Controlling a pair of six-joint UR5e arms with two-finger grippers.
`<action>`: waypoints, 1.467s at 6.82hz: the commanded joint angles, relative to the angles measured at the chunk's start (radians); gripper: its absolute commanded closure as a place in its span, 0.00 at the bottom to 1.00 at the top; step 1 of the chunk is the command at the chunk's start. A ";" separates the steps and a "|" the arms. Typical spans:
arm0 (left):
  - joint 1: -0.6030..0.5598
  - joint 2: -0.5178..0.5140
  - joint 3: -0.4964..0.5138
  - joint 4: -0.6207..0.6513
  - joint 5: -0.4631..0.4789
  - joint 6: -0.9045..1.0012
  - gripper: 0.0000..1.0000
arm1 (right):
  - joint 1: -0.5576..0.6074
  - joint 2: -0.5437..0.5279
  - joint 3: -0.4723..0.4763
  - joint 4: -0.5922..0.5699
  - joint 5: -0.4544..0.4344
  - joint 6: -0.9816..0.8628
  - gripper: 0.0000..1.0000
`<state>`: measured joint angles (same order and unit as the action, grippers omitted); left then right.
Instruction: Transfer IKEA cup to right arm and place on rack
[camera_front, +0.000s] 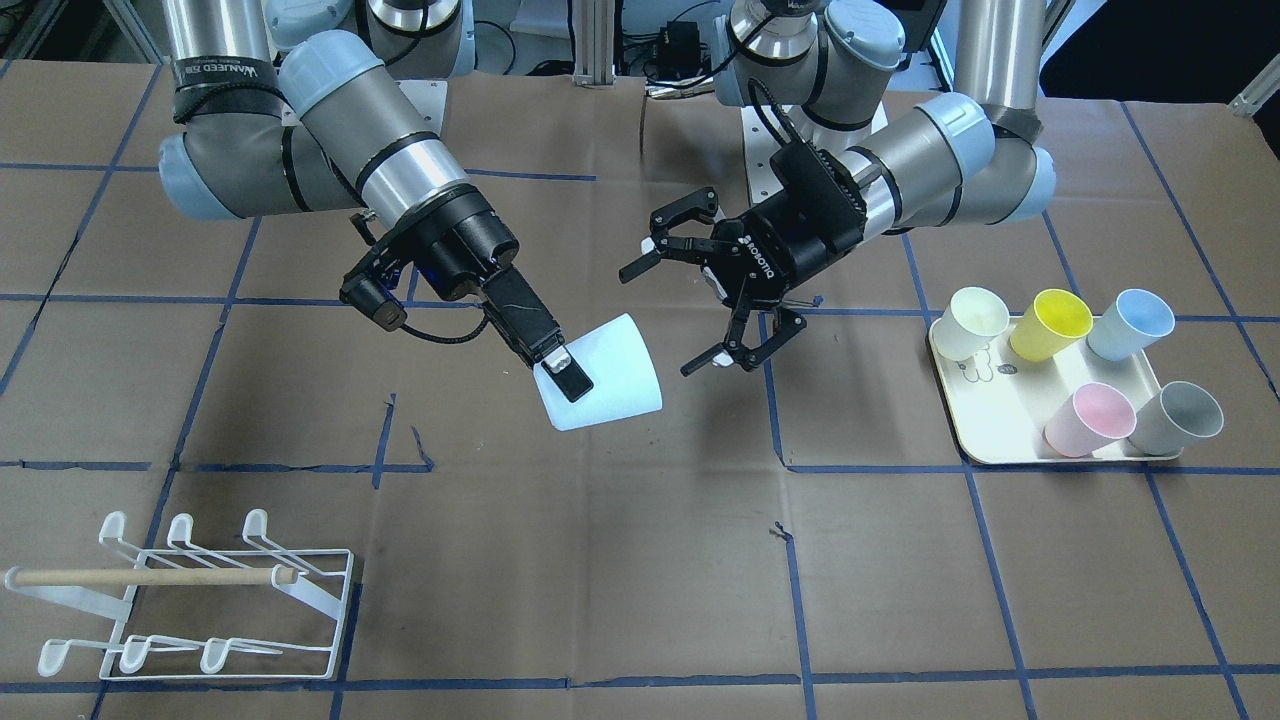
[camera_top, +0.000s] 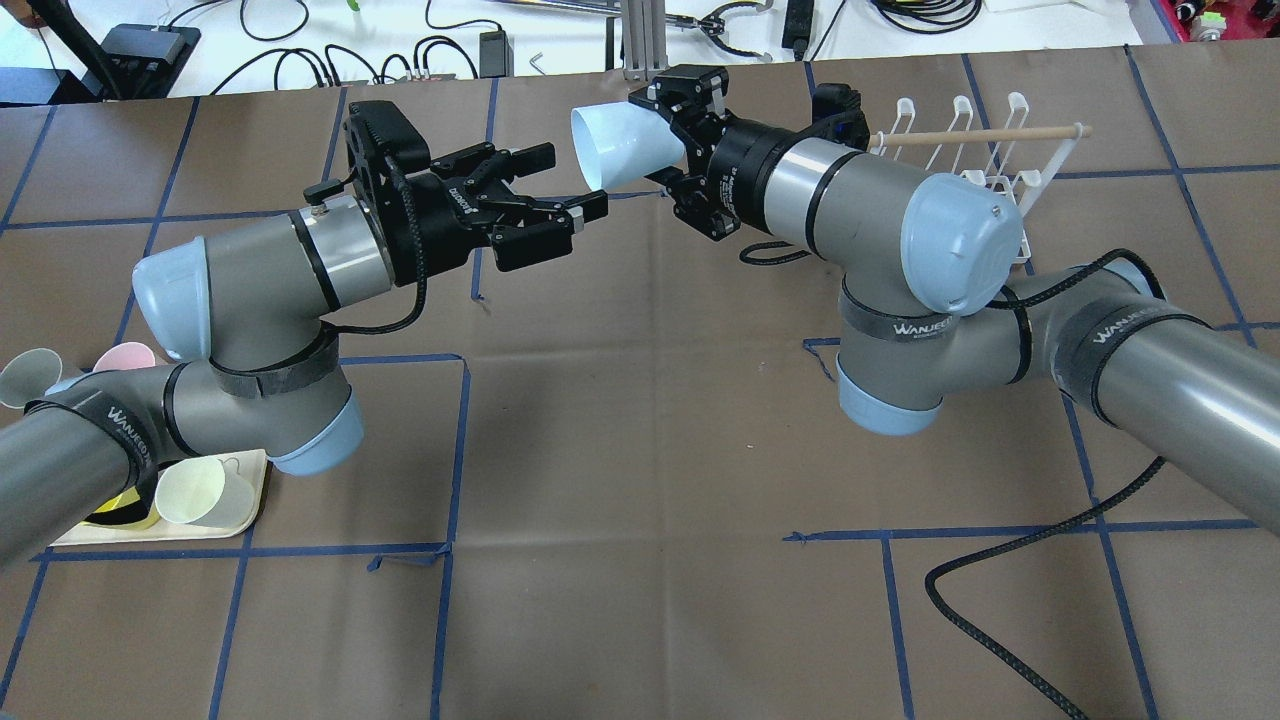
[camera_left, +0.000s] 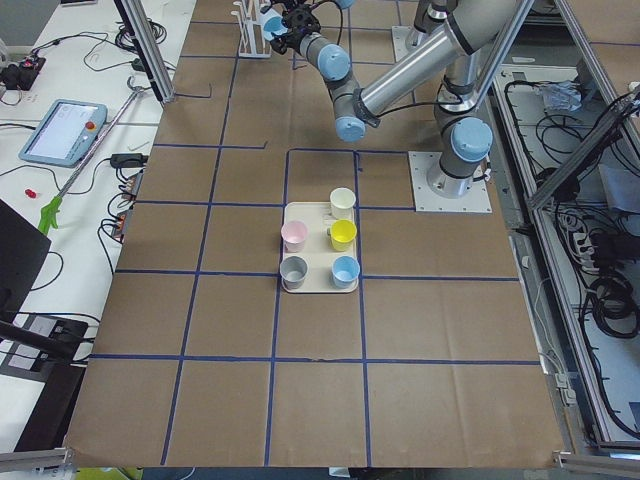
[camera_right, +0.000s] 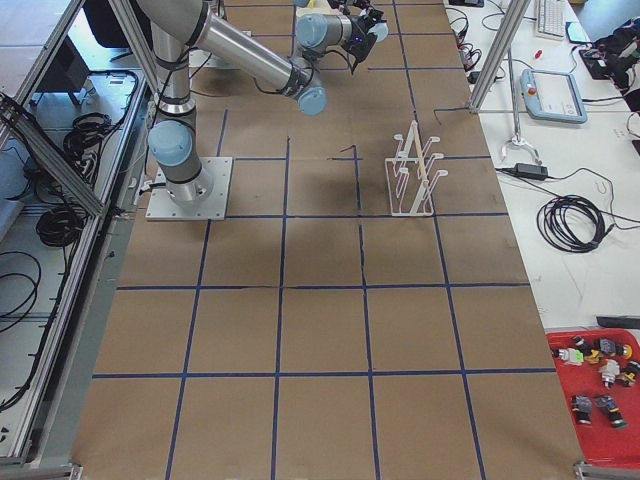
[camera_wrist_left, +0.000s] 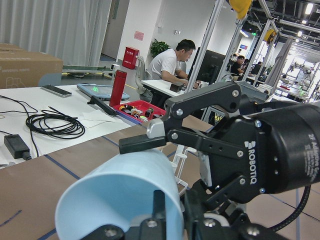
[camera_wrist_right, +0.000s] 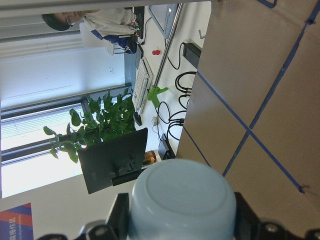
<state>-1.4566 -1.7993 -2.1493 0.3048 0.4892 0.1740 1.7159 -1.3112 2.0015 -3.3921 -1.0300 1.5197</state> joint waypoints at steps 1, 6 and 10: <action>0.120 0.003 -0.003 -0.004 0.009 -0.002 0.01 | -0.051 0.004 -0.013 0.002 -0.001 -0.108 0.73; 0.052 0.122 0.266 -0.790 0.658 -0.008 0.01 | -0.188 0.023 -0.026 -0.009 -0.120 -0.855 0.78; -0.044 0.145 0.613 -1.760 1.043 -0.051 0.01 | -0.246 0.138 -0.130 -0.064 -0.289 -1.338 0.78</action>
<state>-1.4944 -1.6676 -1.6048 -1.1830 1.4617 0.1345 1.4807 -1.1993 1.8974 -3.4399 -1.2857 0.3025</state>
